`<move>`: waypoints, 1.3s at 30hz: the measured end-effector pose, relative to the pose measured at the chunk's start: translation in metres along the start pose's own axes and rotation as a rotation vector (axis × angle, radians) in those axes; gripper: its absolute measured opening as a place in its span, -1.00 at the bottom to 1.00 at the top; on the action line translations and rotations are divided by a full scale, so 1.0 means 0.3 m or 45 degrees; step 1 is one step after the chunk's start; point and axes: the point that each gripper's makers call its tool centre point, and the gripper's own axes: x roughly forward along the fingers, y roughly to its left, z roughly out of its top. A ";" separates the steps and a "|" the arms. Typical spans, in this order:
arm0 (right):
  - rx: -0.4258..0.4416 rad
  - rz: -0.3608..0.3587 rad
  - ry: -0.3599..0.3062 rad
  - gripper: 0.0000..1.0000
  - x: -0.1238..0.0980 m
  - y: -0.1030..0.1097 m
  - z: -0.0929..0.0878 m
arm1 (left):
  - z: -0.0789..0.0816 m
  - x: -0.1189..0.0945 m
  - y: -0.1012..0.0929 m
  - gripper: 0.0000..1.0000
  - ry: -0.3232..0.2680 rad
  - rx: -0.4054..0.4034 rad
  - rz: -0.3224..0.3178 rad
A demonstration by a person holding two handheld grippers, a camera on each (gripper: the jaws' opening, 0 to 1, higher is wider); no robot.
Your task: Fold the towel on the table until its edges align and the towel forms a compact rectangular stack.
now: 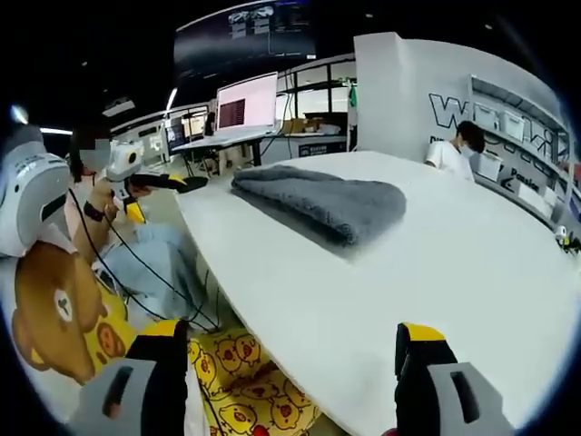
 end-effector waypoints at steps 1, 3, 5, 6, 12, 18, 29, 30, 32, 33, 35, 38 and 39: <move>-0.001 0.005 -0.006 0.99 0.003 0.000 0.007 | -0.002 -0.001 0.001 0.99 -0.002 -0.003 0.000; -0.006 0.017 -0.085 0.99 0.017 -0.007 0.053 | -0.005 -0.002 0.003 0.99 -0.004 -0.007 0.003; 0.042 0.023 -0.205 0.99 0.038 -0.034 0.122 | -0.008 -0.001 0.005 0.99 -0.006 -0.010 0.004; 0.081 0.016 -0.265 0.99 0.052 -0.063 0.160 | -0.008 0.003 0.005 0.99 -0.010 -0.013 0.001; 0.204 0.011 -0.346 0.63 0.186 -0.214 0.270 | 0.002 0.025 -0.026 0.99 -0.026 0.003 -0.046; 0.411 0.003 -0.300 0.16 0.330 -0.320 0.293 | 0.008 0.017 -0.031 0.99 -0.051 0.005 -0.053; 0.680 -0.035 -0.268 -0.15 0.411 -0.405 0.266 | 0.028 0.007 0.015 0.99 -0.082 0.003 -0.020; 0.689 -0.038 -0.270 -0.15 0.414 -0.415 0.263 | 0.028 0.005 0.020 0.99 -0.082 0.002 -0.014; 0.706 -0.033 -0.264 -0.16 0.423 -0.417 0.258 | 0.029 0.004 0.027 0.99 -0.086 0.000 -0.006; 0.709 -0.028 -0.249 -0.16 0.432 -0.413 0.251 | 0.028 0.004 0.031 0.99 -0.085 -0.003 -0.002; 0.709 -0.018 -0.242 -0.25 0.443 -0.406 0.244 | 0.025 0.006 0.033 0.99 -0.081 -0.004 0.000; 0.737 0.039 -0.236 -0.43 0.465 -0.382 0.245 | 0.024 0.009 0.032 0.99 -0.080 -0.010 -0.005; 0.730 0.048 -0.229 -0.50 0.473 -0.376 0.241 | 0.023 0.010 0.032 0.99 -0.079 -0.011 -0.005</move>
